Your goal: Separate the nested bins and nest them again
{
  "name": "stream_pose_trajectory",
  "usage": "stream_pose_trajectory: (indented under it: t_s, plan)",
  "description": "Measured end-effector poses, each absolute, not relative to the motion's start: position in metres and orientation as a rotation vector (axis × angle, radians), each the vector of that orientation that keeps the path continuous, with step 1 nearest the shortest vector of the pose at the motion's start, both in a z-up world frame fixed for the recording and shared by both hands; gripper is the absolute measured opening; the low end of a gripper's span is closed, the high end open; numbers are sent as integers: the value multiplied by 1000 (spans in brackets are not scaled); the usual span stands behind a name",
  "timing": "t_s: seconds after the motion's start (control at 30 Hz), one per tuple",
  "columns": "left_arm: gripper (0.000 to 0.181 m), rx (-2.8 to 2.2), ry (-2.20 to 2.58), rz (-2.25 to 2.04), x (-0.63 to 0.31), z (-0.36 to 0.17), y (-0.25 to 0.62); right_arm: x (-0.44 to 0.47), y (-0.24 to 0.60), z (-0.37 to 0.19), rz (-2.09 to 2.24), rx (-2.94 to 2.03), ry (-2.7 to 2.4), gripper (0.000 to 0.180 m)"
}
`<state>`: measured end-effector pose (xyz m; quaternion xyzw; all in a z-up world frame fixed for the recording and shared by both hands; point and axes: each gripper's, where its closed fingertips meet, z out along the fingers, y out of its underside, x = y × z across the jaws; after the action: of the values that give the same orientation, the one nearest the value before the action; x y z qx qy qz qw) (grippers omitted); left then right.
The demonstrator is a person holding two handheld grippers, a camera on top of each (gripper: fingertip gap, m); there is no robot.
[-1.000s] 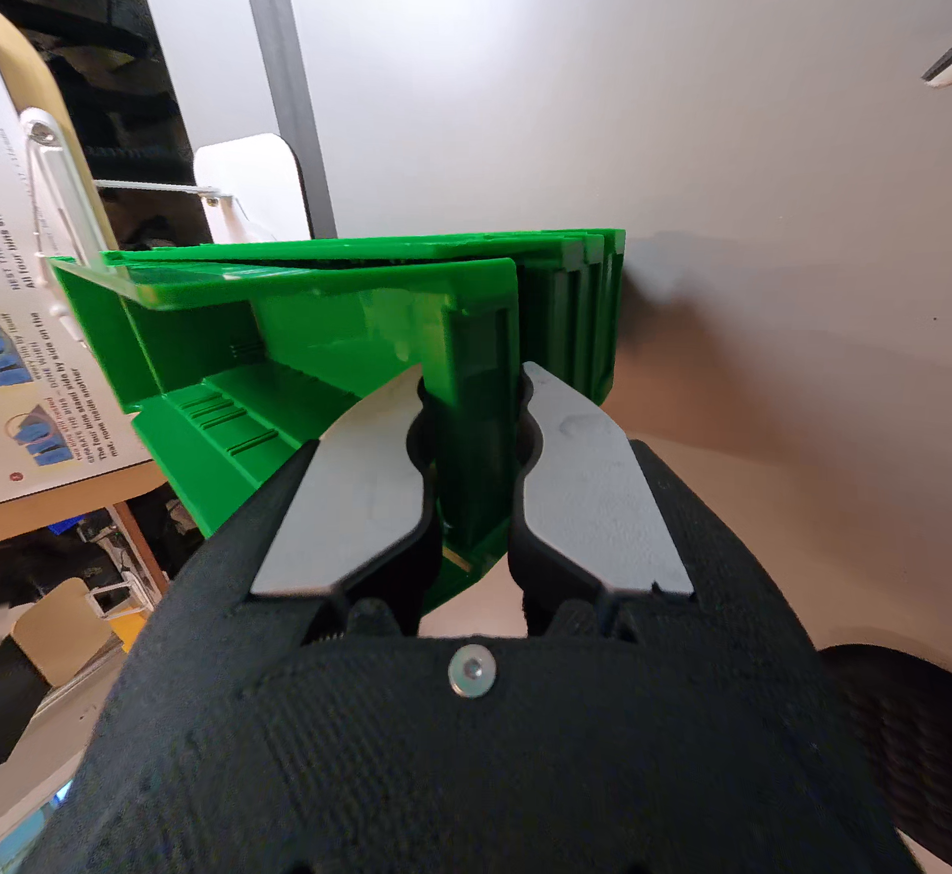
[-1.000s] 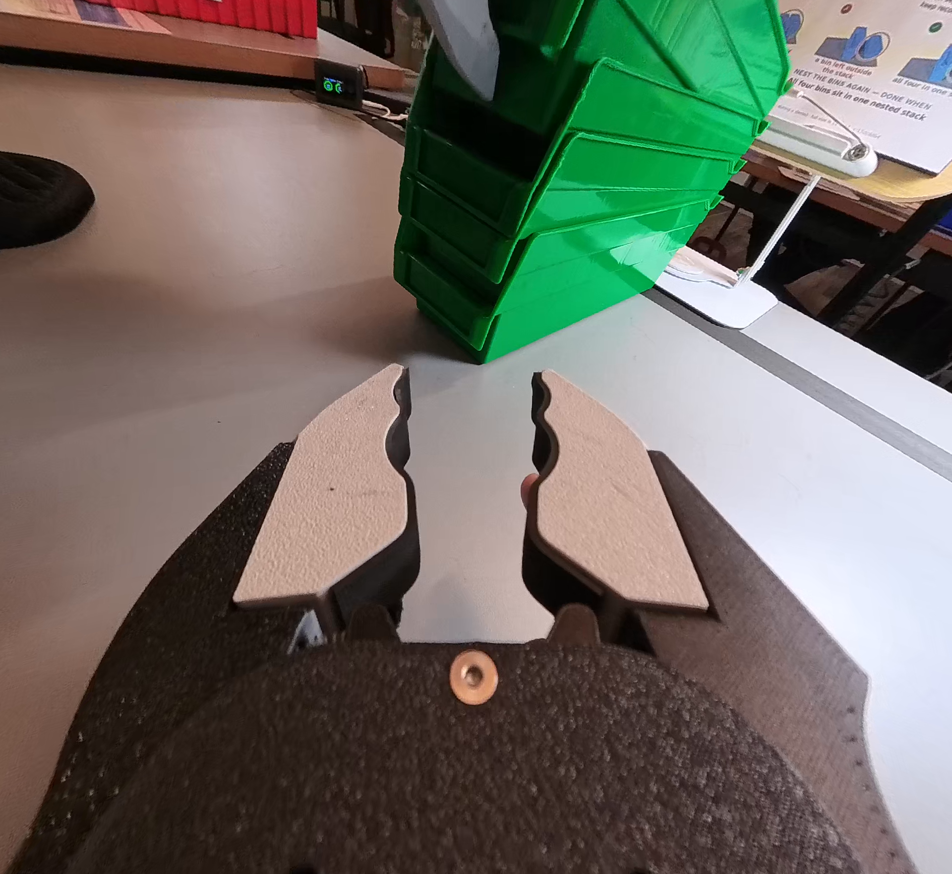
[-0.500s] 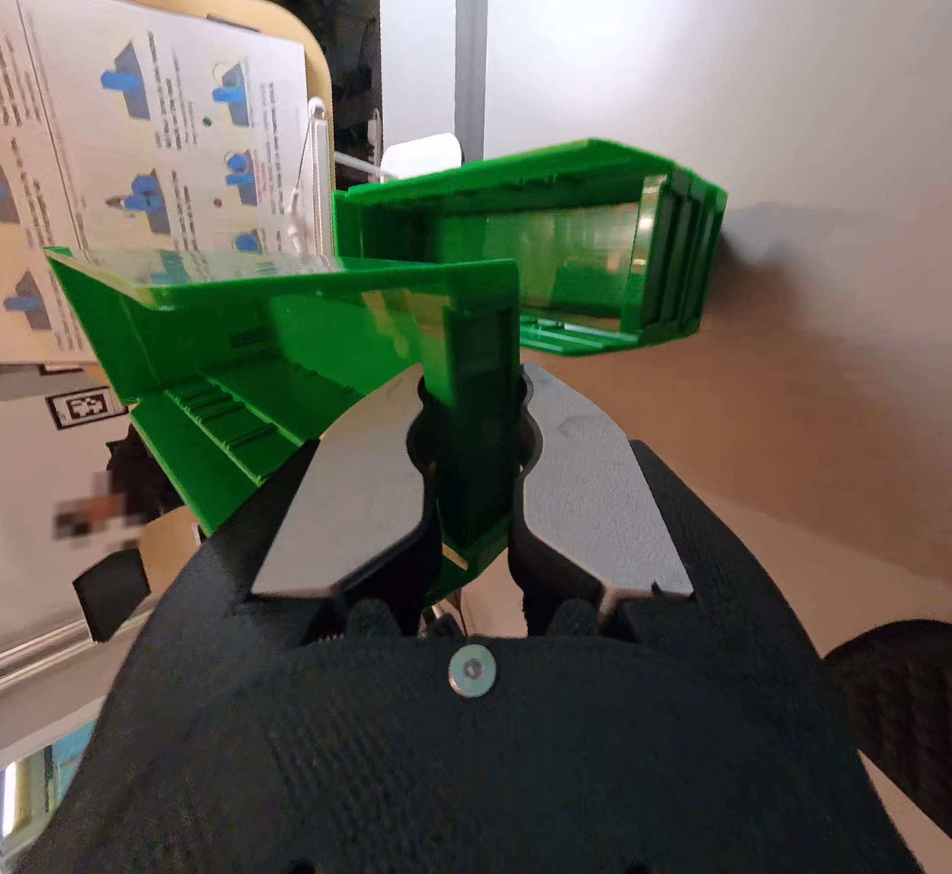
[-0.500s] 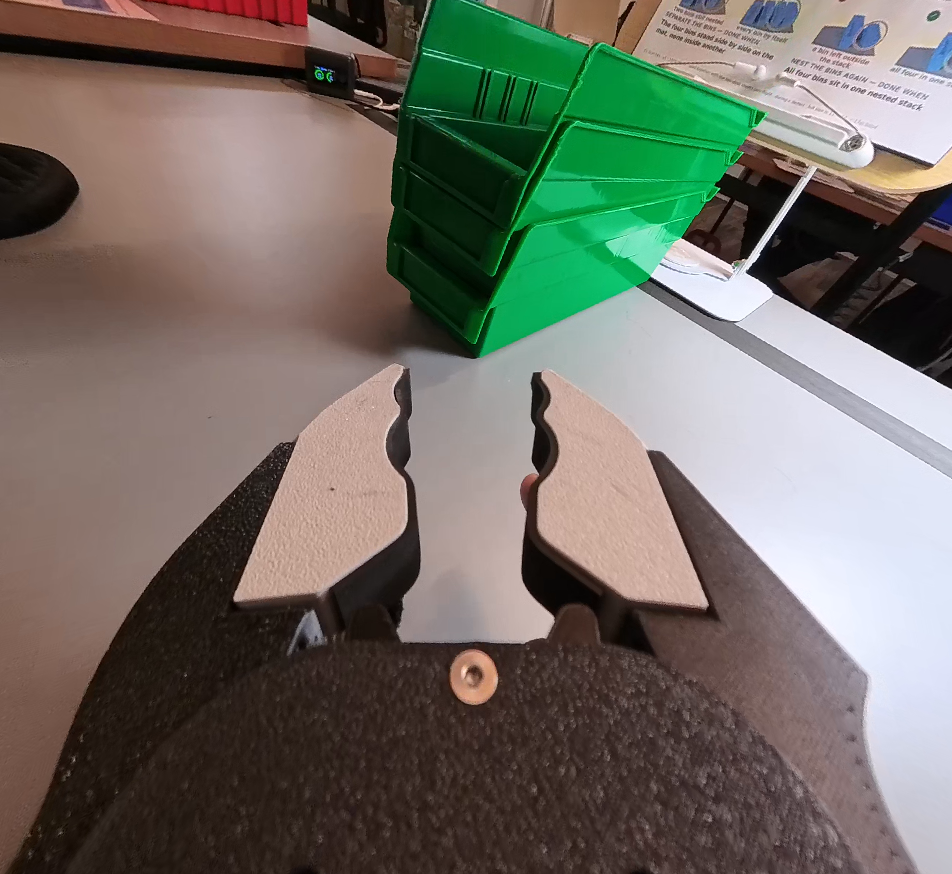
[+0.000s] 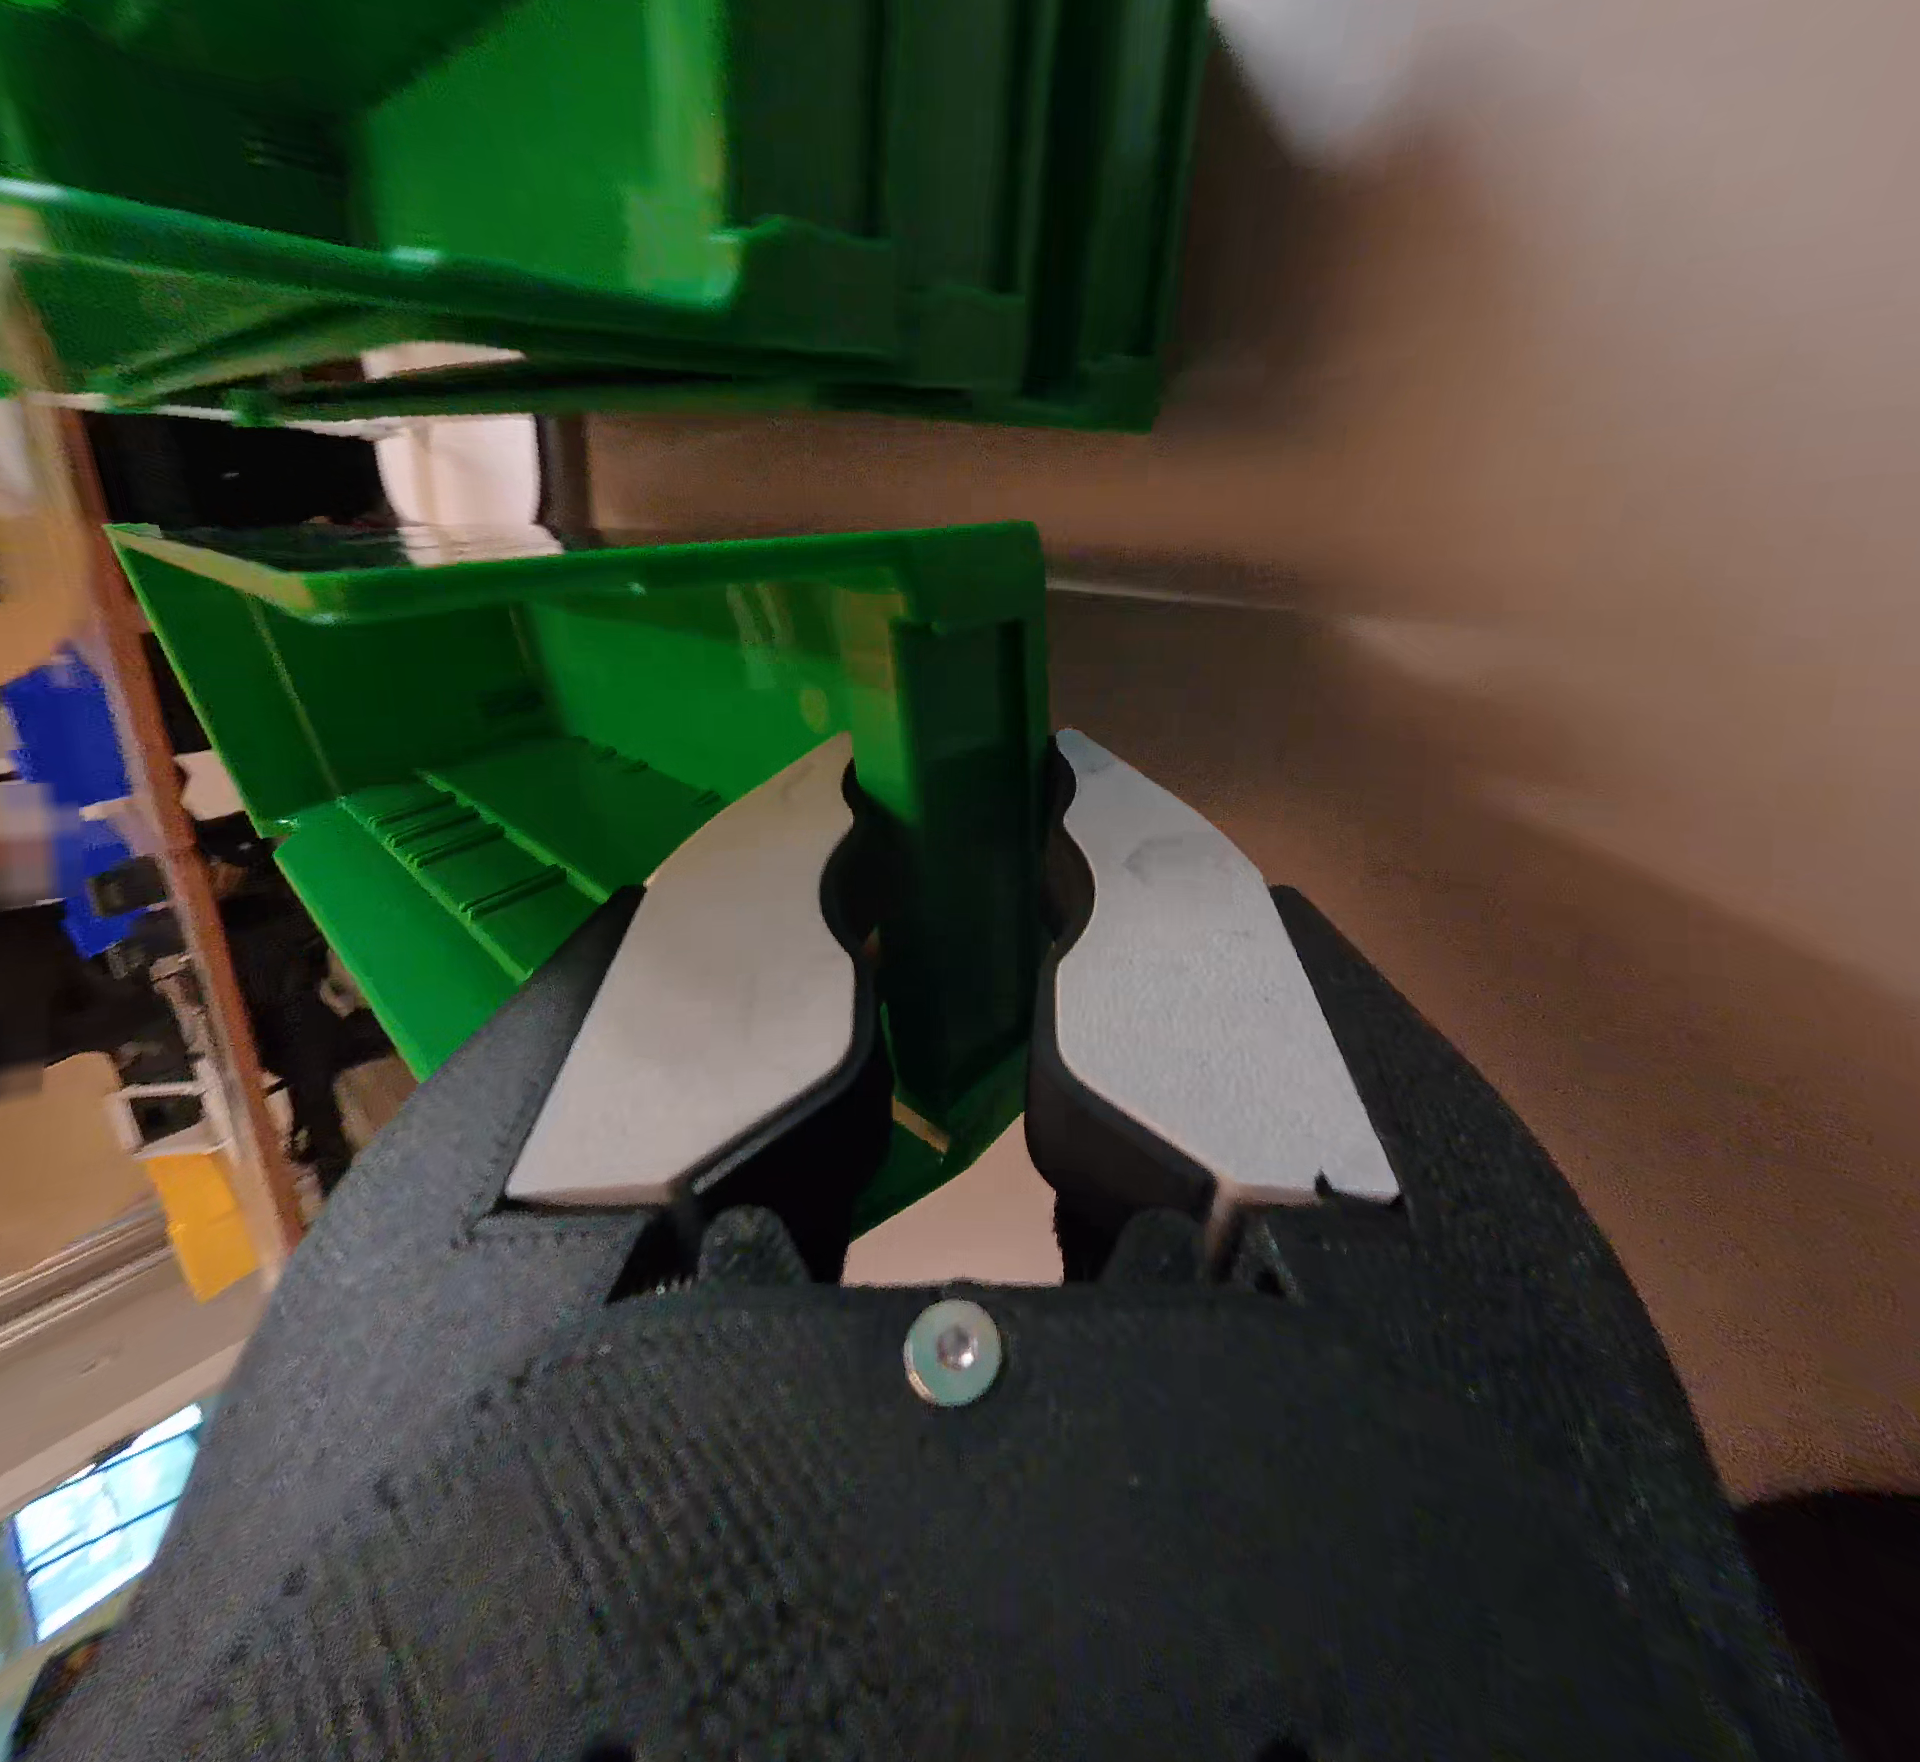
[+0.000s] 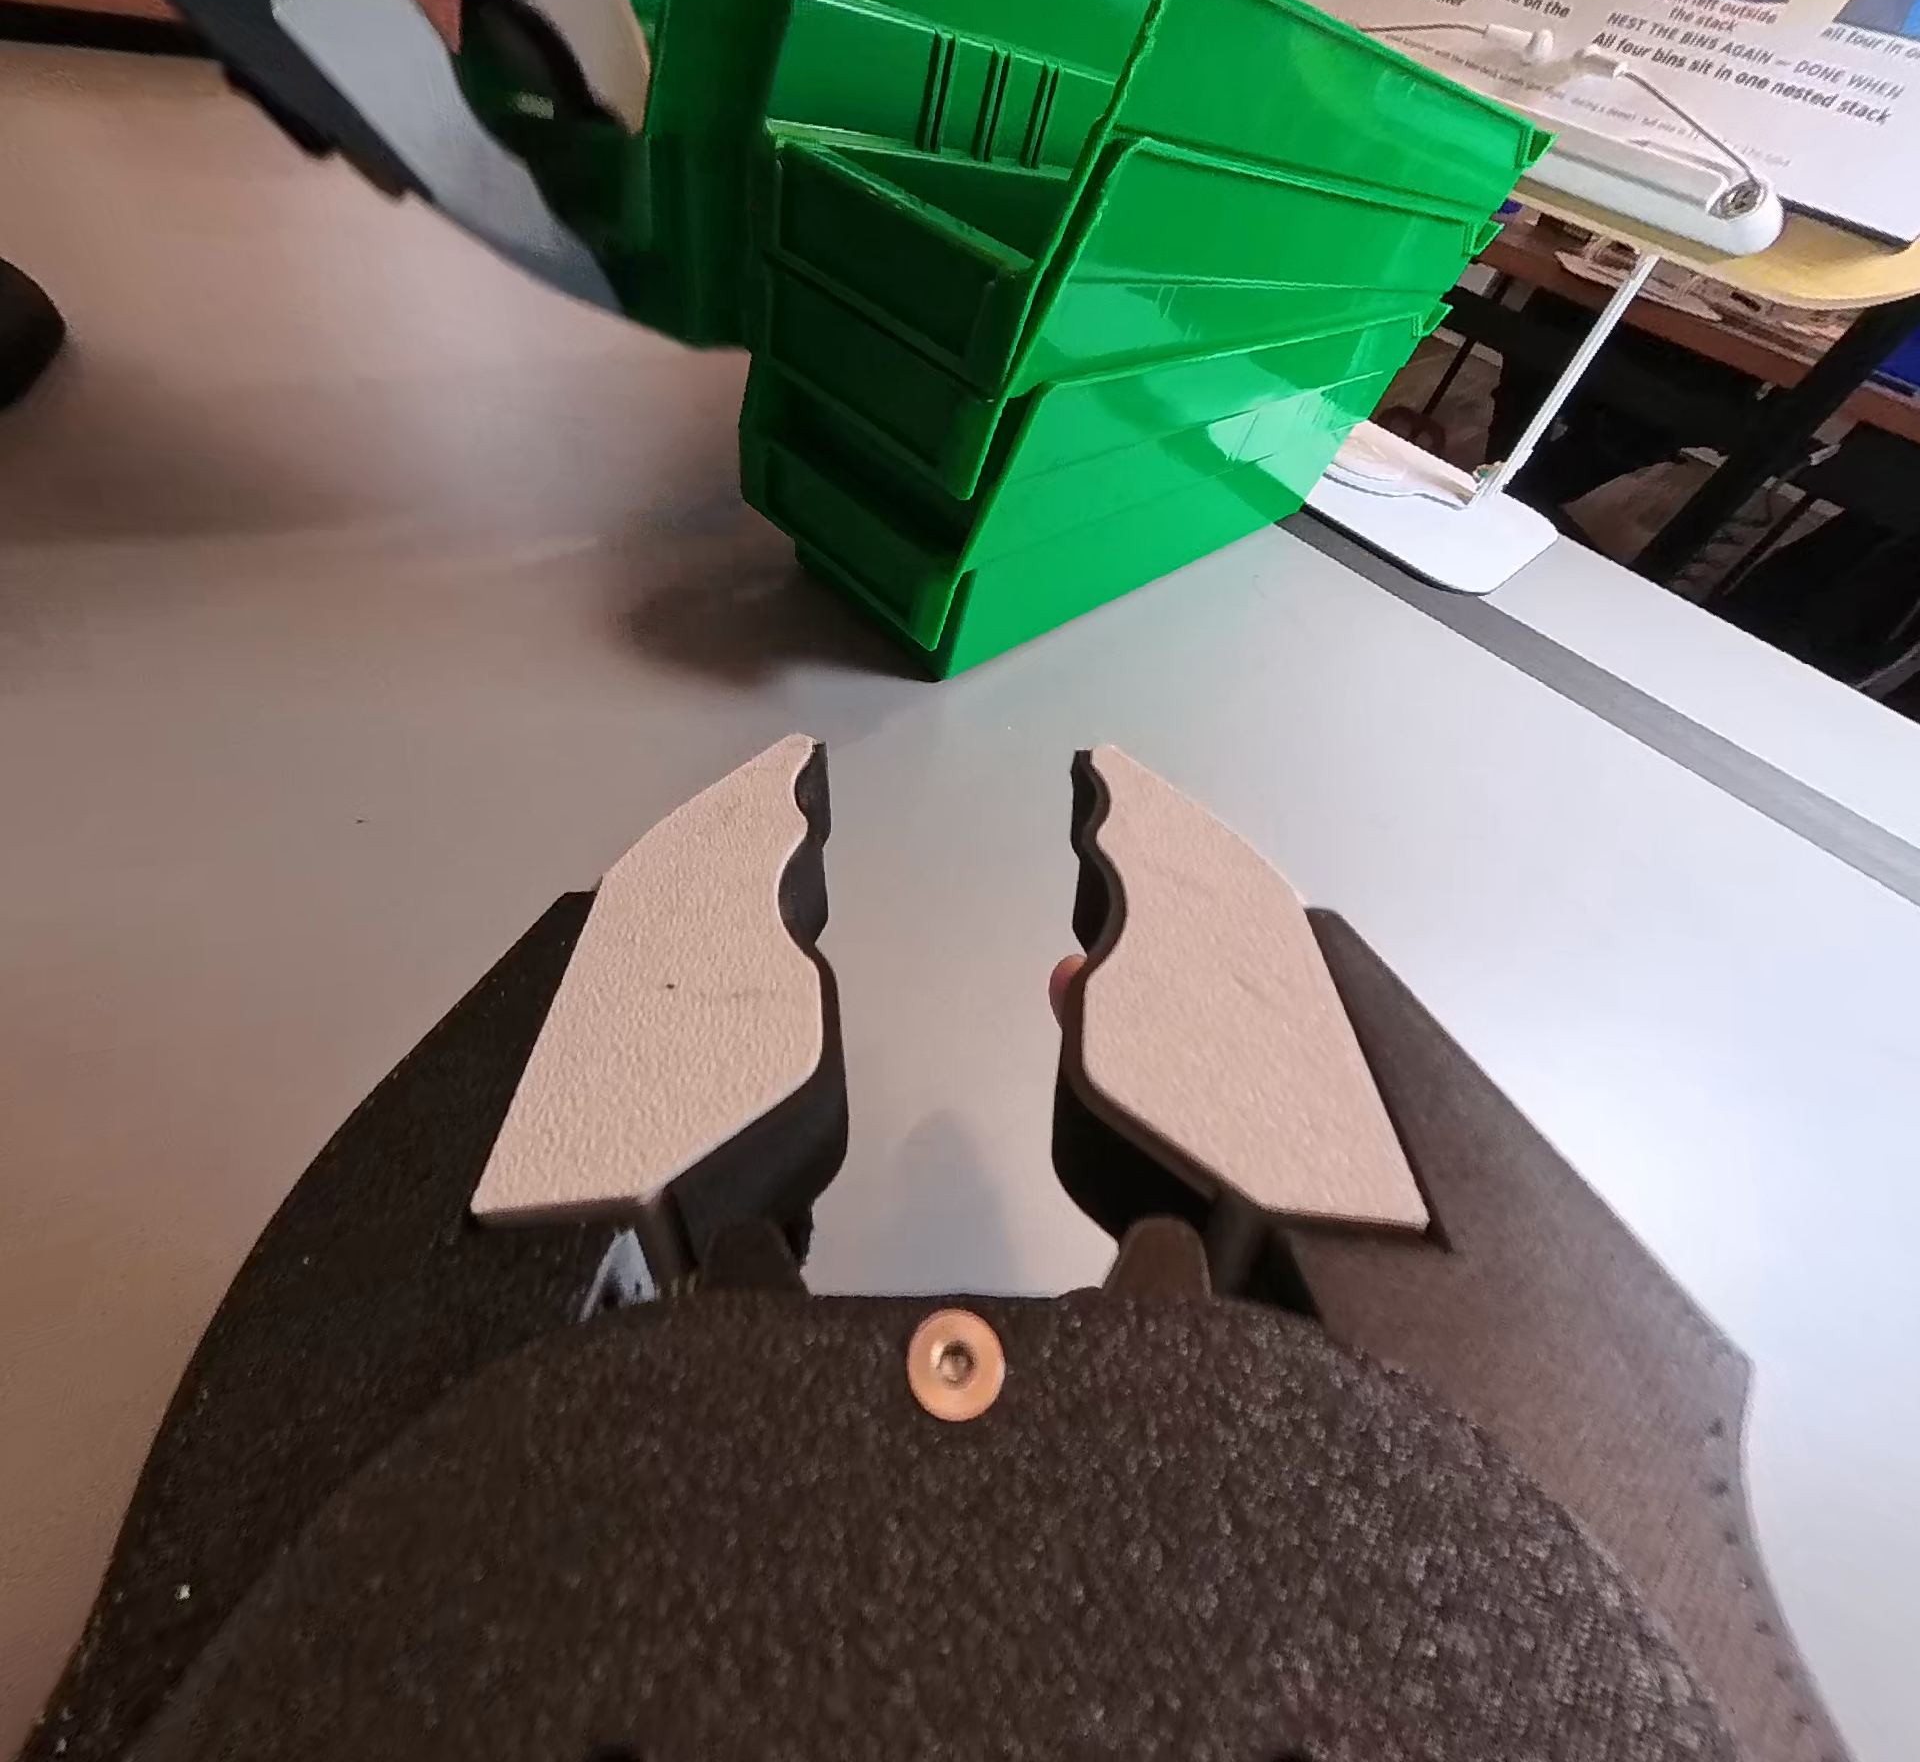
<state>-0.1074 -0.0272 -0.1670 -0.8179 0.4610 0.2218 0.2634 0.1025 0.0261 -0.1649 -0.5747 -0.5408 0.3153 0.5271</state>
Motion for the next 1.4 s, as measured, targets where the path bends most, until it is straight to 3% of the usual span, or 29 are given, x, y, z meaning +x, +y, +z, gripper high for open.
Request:
stream_pose_trajectory:
  t_s: [0.27, 0.43, 0.7, 0.9, 1.13, 1.4]
  plan:
    - [31, -2123, 1216, 574, -100, -215, -22, 102, 26, -164, 759, -1369, -1282, 45]
    - [49, -1985, 999, 415, -76, -193, -22, 102, 24, -161, 749, -1346, -1288, 46]
    - [39, -1775, 717, 211, -54, -147, -37, 79, -8, -119, 718, -1167, -1483, 35]
    - [39, -1871, 668, -29, -42, -157, -38, 25, -33, -87, 422, -1003, -1853, 33]
    - [37, -1864, 631, -91, -49, -169, -51, -29, 5, -111, -36, -1067, -2204, 49]
    - [37, -1815, 651, -122, -42, -160, -60, -35, 30, -140, -185, -1208, -2346, 28]
